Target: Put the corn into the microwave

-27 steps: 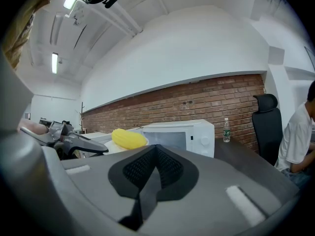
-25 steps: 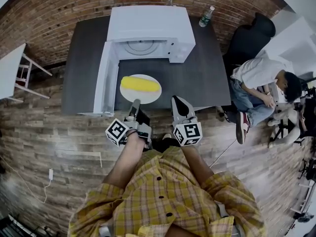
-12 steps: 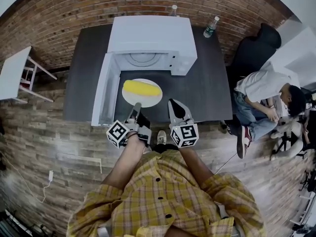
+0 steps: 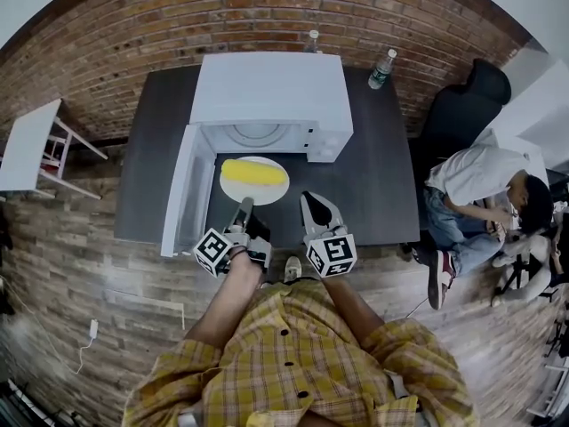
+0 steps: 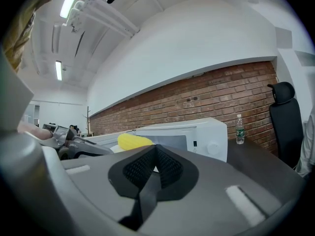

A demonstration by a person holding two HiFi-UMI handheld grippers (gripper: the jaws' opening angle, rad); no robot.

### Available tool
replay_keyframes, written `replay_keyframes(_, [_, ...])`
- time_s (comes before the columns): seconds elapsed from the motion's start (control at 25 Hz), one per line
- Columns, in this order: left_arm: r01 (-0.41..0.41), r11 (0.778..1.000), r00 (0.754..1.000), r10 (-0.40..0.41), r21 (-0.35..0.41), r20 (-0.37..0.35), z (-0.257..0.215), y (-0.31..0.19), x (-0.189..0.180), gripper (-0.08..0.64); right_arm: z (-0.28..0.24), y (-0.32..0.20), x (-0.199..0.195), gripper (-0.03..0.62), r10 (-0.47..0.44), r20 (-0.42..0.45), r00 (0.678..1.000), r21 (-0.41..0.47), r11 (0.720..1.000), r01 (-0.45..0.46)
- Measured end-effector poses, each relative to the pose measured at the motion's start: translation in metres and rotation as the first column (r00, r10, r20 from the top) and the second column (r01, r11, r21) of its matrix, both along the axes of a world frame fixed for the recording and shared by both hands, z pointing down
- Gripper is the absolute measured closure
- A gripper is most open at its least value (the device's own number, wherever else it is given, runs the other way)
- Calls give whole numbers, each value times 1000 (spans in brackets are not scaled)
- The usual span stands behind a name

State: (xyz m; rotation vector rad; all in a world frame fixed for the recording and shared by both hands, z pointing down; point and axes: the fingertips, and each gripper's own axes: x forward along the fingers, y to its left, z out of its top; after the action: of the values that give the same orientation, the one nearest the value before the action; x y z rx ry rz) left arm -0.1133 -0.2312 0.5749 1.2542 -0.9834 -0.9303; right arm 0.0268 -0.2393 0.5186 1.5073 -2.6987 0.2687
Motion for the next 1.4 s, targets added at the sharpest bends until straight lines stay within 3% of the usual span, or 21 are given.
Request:
replay_keyframes(0.44, [24,999,1000,-24,-24,-9,15,-38,5,541,5,-29,-2,589,-39,6,999,-3,999,39])
replay_keyframes(1.4, [86,992,995,-82,-88,52,71,-107,-4,540,15,-51,-4,589,-106,-42,994,-15,994,105])
